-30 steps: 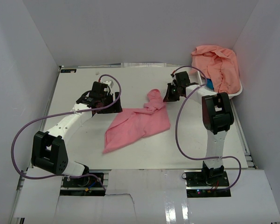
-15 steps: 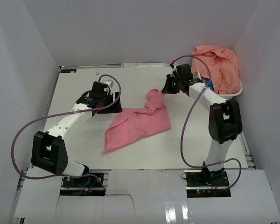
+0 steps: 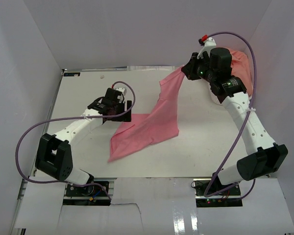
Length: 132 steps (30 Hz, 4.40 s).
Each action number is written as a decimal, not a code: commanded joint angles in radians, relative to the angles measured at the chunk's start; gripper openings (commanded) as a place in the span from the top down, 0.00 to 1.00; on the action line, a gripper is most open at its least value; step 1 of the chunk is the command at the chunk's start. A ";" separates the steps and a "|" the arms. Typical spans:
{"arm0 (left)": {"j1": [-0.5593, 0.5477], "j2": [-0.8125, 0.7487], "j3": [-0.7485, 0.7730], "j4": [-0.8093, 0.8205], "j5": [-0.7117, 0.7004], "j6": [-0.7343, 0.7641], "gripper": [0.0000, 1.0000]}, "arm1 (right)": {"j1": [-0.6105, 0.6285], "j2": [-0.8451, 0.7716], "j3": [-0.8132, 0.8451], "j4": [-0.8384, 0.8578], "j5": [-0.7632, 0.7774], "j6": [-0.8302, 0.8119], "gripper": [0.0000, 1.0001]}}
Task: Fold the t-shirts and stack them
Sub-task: Flatten out the tshirt
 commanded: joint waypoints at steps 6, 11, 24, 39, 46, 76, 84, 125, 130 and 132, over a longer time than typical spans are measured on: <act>-0.171 0.081 0.036 -0.032 -0.188 0.053 0.12 | -0.015 -0.029 0.069 -0.176 0.159 -0.040 0.92; -0.191 0.127 0.052 -0.049 -0.198 0.051 0.12 | -0.024 -0.169 -0.072 -0.215 0.309 0.010 0.92; -0.215 0.203 0.134 -0.112 -0.245 0.035 0.12 | -0.030 -0.473 -0.501 -0.310 0.391 0.109 0.92; -0.244 0.328 0.235 -0.179 -0.324 0.028 0.22 | -0.030 -0.605 -0.790 -0.265 0.263 0.122 0.92; -0.283 0.417 0.364 -0.224 -0.412 0.021 0.25 | -0.030 -0.616 -0.790 -0.267 0.254 0.118 0.92; -0.300 0.558 0.409 -0.262 -0.442 0.004 0.42 | -0.030 -0.645 -0.794 -0.268 0.248 0.115 0.92; -0.298 0.579 0.418 -0.264 -0.444 0.001 0.52 | -0.030 -0.651 -0.799 -0.268 0.242 0.115 0.92; -0.254 0.619 0.481 -0.264 -0.383 -0.011 0.70 | -0.030 -0.662 -0.821 -0.254 0.217 0.107 0.92; -0.234 0.622 0.489 -0.270 -0.349 -0.011 1.00 | -0.030 -0.665 -0.824 -0.253 0.216 0.107 0.92; -0.232 0.618 0.496 -0.279 -0.332 -0.014 1.00 | -0.030 -0.665 -0.824 -0.250 0.213 0.106 0.92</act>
